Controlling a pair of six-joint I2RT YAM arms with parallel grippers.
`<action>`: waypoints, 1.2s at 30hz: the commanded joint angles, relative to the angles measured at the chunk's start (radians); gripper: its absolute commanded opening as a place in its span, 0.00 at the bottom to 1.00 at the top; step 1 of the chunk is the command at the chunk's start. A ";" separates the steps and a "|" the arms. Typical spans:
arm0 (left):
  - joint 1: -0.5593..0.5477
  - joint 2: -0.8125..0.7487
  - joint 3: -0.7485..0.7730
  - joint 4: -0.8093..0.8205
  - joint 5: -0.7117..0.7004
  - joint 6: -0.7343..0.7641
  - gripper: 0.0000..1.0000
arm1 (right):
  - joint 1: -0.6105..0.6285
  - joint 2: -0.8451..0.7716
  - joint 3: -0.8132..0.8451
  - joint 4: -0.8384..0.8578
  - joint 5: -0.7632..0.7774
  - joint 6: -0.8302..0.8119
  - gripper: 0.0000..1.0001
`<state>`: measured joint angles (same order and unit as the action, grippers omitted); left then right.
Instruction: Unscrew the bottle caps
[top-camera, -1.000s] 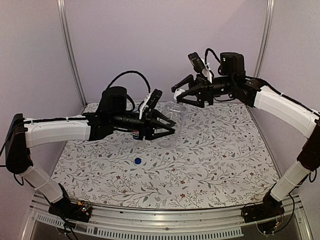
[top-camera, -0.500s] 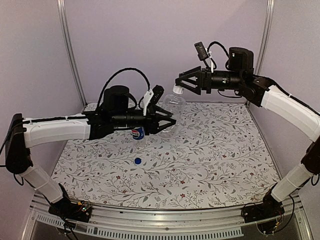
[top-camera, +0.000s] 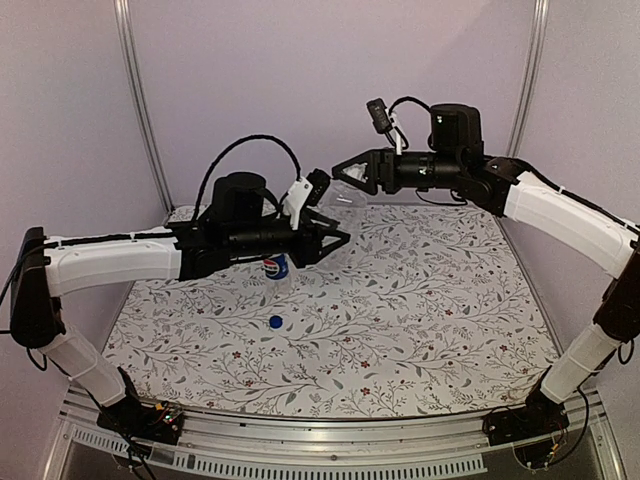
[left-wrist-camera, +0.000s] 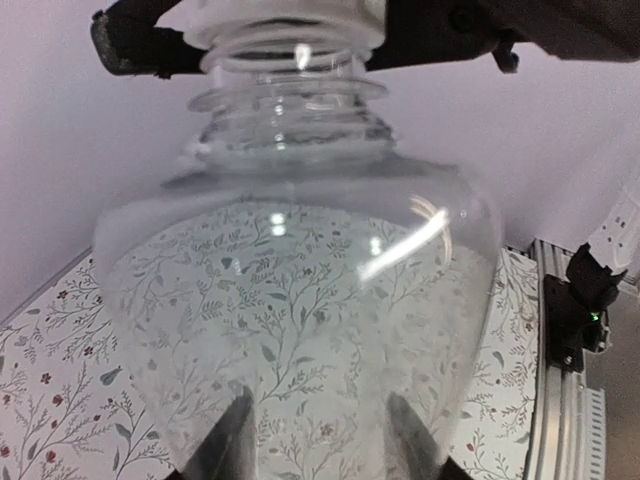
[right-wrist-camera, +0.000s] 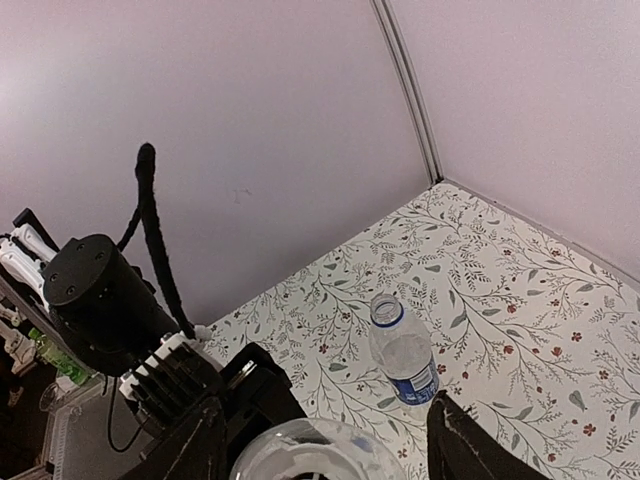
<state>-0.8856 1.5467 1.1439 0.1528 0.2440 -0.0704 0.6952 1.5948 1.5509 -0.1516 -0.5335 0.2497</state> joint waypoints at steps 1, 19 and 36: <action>-0.013 -0.014 0.029 -0.006 -0.059 0.015 0.22 | 0.007 0.020 0.024 -0.008 0.019 0.006 0.63; -0.013 -0.008 0.031 -0.012 -0.051 0.027 0.22 | 0.005 -0.030 -0.019 0.027 -0.025 -0.054 0.18; 0.066 0.017 0.010 0.154 0.669 -0.065 0.24 | -0.118 -0.016 -0.048 -0.011 -0.770 -0.419 0.18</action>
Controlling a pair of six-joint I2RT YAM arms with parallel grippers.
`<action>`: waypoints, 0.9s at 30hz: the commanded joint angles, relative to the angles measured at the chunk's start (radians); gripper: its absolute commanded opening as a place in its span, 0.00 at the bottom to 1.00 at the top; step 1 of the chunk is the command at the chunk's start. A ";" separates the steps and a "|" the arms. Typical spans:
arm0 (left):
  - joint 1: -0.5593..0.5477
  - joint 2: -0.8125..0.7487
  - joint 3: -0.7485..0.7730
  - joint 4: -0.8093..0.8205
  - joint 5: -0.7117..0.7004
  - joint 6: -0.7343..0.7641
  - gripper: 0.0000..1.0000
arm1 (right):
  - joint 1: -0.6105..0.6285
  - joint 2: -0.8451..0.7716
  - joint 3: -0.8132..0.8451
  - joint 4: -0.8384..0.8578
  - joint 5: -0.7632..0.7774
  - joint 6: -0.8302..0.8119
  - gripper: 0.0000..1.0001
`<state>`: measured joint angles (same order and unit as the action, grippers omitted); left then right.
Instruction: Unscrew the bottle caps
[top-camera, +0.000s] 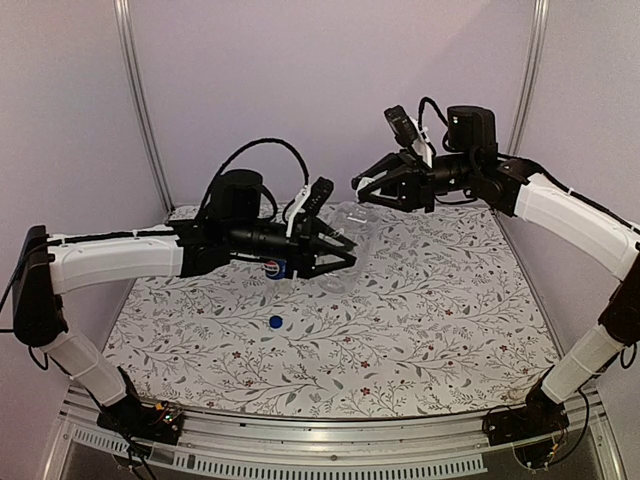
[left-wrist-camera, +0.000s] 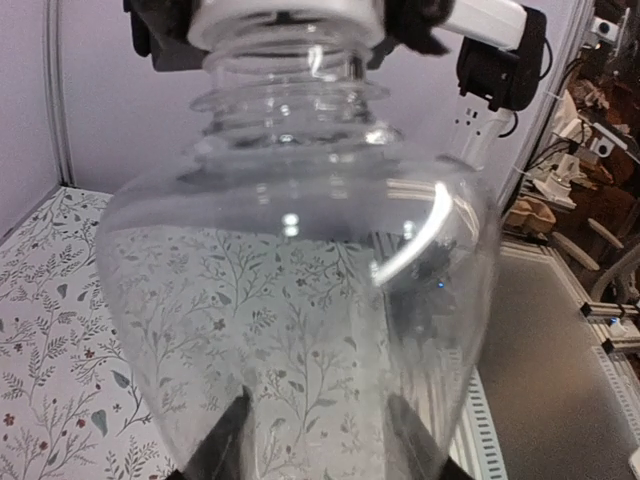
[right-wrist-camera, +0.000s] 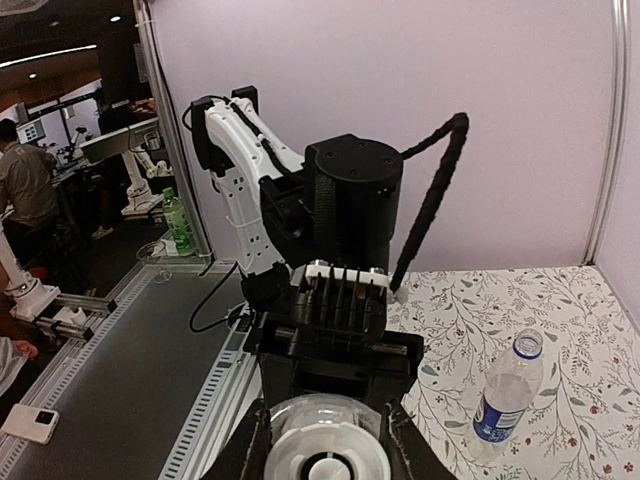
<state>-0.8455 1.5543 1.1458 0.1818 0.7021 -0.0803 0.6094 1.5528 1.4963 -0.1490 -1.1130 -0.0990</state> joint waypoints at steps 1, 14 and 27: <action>0.028 0.011 0.008 0.131 0.224 -0.058 0.24 | -0.033 0.028 0.007 -0.015 -0.201 -0.072 0.18; 0.037 0.021 0.011 0.132 0.217 -0.074 0.24 | -0.034 0.028 0.009 -0.020 -0.113 -0.045 0.35; 0.037 0.017 0.028 0.046 -0.034 -0.034 0.23 | -0.034 -0.013 -0.006 0.010 0.098 0.075 0.94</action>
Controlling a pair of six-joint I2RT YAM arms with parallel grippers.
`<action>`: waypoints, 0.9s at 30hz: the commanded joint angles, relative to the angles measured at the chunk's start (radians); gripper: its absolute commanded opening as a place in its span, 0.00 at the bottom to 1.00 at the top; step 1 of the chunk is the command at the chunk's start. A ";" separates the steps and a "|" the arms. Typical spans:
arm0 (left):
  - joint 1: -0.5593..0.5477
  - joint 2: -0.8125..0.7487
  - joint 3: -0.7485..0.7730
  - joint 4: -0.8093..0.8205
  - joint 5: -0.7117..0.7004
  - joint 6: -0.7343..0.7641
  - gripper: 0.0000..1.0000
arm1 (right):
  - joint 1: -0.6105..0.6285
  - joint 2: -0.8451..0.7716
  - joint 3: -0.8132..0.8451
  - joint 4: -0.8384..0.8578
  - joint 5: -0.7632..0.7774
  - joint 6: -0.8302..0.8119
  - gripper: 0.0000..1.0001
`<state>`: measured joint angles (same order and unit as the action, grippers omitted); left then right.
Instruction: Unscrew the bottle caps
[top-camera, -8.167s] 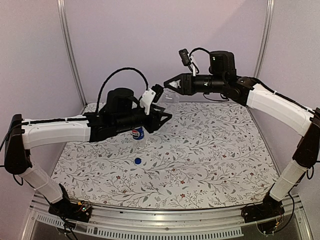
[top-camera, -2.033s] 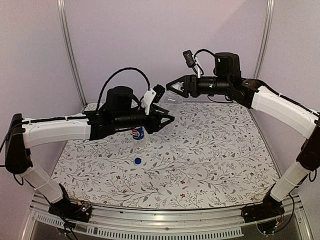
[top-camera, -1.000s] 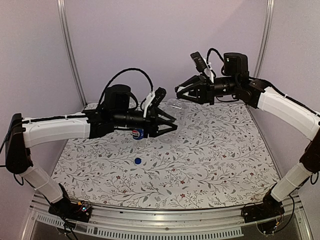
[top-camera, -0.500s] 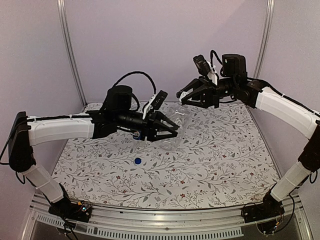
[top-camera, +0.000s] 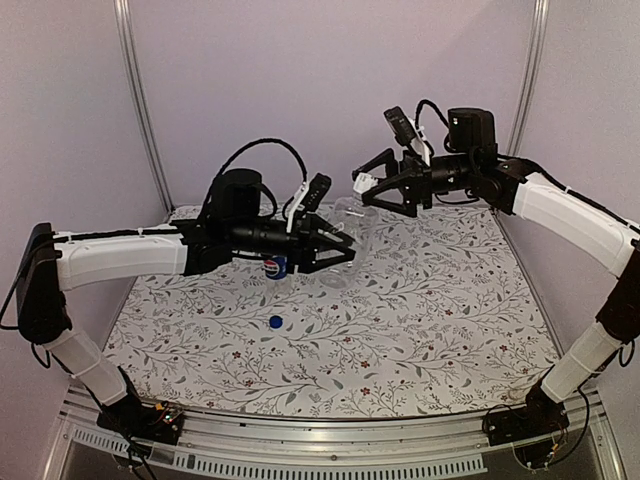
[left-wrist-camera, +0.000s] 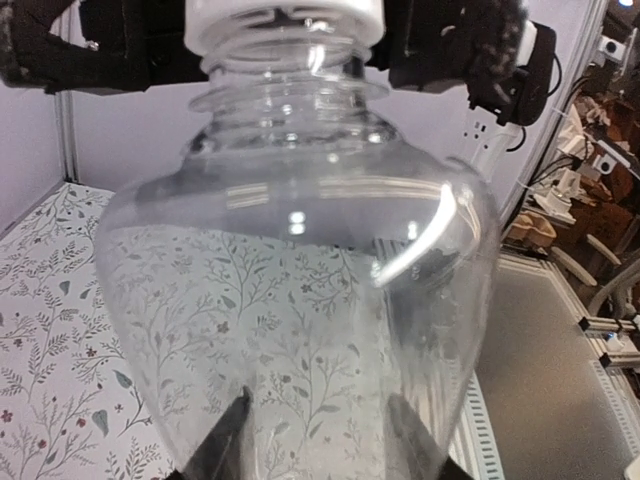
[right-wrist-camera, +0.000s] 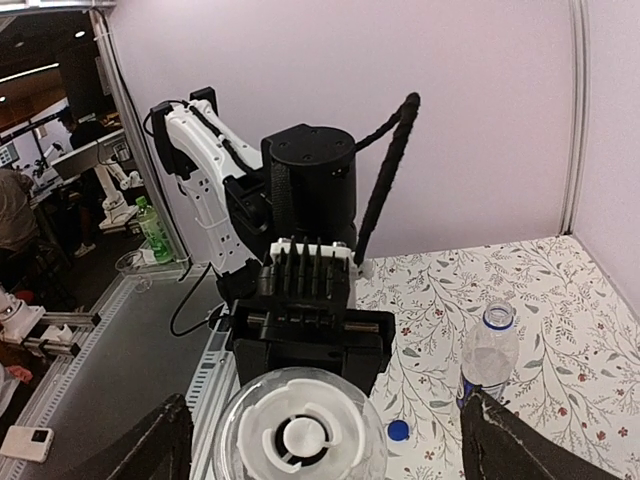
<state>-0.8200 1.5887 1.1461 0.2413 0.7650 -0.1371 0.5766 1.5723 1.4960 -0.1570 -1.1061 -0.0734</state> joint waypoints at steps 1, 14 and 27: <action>0.009 -0.017 0.027 -0.018 -0.121 0.025 0.23 | -0.001 -0.038 -0.008 0.026 0.106 0.064 0.95; -0.032 -0.014 0.042 -0.088 -0.390 0.054 0.20 | 0.012 -0.069 -0.017 0.094 0.520 0.424 0.97; -0.039 -0.015 0.053 -0.115 -0.466 0.062 0.20 | 0.094 0.005 0.049 0.008 0.633 0.427 0.88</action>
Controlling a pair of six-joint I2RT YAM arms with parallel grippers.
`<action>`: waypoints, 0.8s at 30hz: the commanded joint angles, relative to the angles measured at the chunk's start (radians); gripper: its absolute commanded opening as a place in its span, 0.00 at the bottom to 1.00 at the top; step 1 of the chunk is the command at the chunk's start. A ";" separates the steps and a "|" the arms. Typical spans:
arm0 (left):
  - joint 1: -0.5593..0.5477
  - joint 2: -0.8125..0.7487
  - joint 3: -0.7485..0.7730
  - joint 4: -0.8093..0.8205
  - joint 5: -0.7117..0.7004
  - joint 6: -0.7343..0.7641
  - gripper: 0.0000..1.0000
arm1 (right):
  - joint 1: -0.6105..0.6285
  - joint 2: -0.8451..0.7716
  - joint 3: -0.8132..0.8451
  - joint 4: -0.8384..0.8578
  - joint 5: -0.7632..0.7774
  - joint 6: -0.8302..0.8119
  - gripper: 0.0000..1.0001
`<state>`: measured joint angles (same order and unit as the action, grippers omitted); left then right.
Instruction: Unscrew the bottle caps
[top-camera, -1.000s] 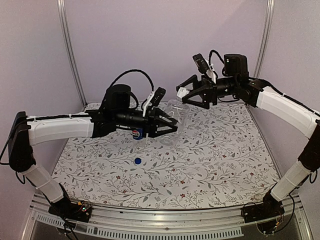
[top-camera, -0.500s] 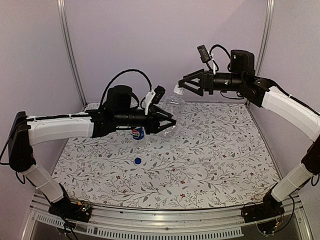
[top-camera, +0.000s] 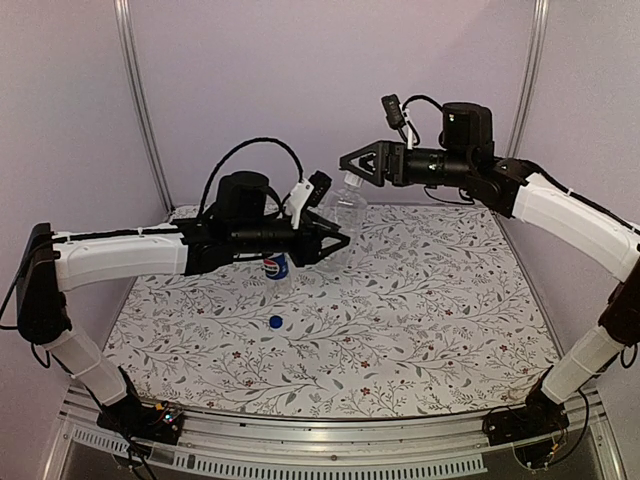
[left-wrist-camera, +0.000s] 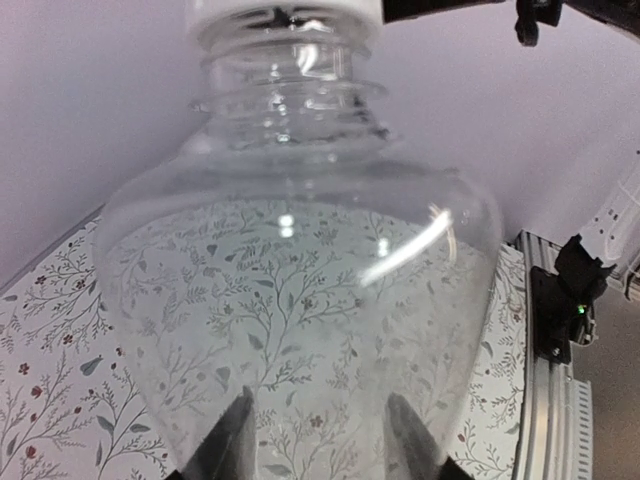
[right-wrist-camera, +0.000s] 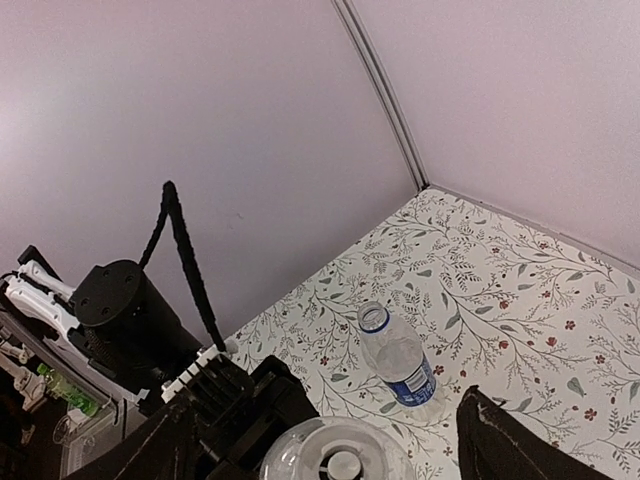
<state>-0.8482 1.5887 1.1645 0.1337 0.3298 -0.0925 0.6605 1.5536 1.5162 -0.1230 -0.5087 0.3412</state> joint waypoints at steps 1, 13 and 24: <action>-0.011 -0.015 0.036 -0.008 -0.033 0.019 0.20 | 0.011 0.027 0.029 -0.028 0.036 0.011 0.86; -0.012 -0.015 0.034 -0.011 -0.059 0.026 0.21 | 0.016 0.044 0.017 -0.028 -0.001 0.001 0.52; -0.012 -0.023 0.034 -0.013 -0.032 0.038 0.21 | 0.012 0.027 0.011 -0.021 -0.069 -0.083 0.21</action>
<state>-0.8494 1.5883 1.1671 0.1158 0.2760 -0.0738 0.6708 1.5879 1.5166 -0.1577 -0.5194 0.3241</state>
